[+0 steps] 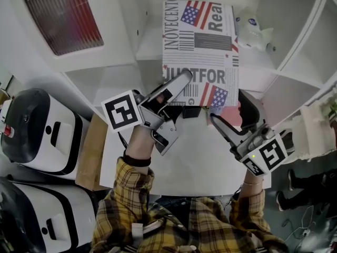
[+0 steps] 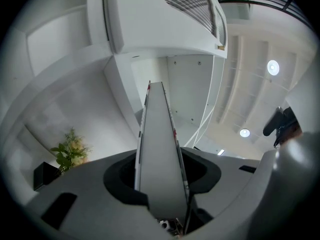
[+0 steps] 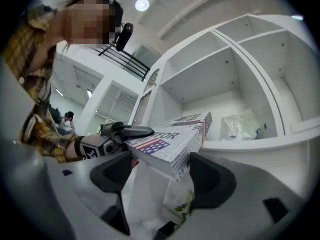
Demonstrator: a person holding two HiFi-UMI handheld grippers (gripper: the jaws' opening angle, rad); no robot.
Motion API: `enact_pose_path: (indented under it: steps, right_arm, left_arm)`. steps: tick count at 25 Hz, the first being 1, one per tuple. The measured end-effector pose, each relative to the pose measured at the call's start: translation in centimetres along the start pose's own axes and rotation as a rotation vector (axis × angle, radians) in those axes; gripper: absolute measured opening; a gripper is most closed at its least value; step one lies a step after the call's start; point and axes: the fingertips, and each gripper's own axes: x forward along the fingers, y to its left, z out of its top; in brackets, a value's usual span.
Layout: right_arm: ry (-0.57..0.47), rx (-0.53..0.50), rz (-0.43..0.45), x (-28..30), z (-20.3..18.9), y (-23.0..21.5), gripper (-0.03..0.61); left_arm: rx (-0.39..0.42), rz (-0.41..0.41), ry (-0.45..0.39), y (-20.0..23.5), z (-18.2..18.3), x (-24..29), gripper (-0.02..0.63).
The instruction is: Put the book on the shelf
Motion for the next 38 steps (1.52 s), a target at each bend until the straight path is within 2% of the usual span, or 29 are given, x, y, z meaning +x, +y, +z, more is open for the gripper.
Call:
enact_pose_path:
  steps: [3, 6, 8, 10, 14, 19, 21, 23, 26, 28, 33, 38]
  right_arm:
    - [0.017, -0.077, -0.054, 0.6, -0.4, -0.1, 0.345]
    - [0.003, -0.067, -0.117, 1.1, -0.3, -0.9, 0.345]
    - [-0.007, -0.048, -0.137, 1.3, -0.2, -1.1, 0.345]
    - [-0.025, -0.027, -0.142, 1.3, -0.1, -1.1, 0.345]
    - [-0.062, -0.003, -0.163, 0.8, 0.1, -1.2, 0.345]
    - [-0.195, 0.041, -0.323, 0.2, -0.2, -1.1, 0.345]
    - [-0.220, 0.032, -0.342, 0.2, -0.2, -1.0, 0.345]
    - [-0.230, 0.023, -0.334, 0.2, -0.2, -1.0, 0.345]
    - [-0.244, 0.030, -0.309, 0.3, -0.1, -1.0, 0.344]
    - [-0.264, 0.034, -0.292, 0.3, 0.0, -1.0, 0.345]
    - [-0.345, -0.034, -0.258, 0.5, 0.2, -1.0, 0.345]
    - [-0.449, -0.126, -0.266, 0.6, 0.6, -1.2, 0.344]
  left_arm:
    - [0.014, -0.016, 0.004, -0.1, 0.0, 0.1, 0.184]
    - [0.074, -0.015, 0.025, -0.3, -0.2, 0.2, 0.189]
    - [0.156, 0.001, 0.046, -0.5, -0.3, 0.1, 0.211]
    - [0.240, 0.004, 0.069, -0.9, -0.5, -0.1, 0.272]
    - [0.345, -0.001, 0.114, -1.7, -1.5, -0.2, 0.332]
    - [0.551, -0.030, 0.313, -1.9, -3.0, -0.9, 0.367]
    - [0.649, -0.016, 0.365, -1.6, -3.4, -1.4, 0.370]
    - [0.726, 0.016, 0.378, -1.3, -3.6, -1.9, 0.370]
    - [0.813, 0.082, 0.356, -1.3, -3.6, -2.7, 0.368]
    - [0.836, 0.107, 0.317, -1.5, -3.5, -2.9, 0.368]
    - [0.922, 0.131, 0.153, -1.9, -3.0, -3.7, 0.368]
    - [1.131, 0.168, -0.029, -2.9, -1.5, -5.1, 0.365]
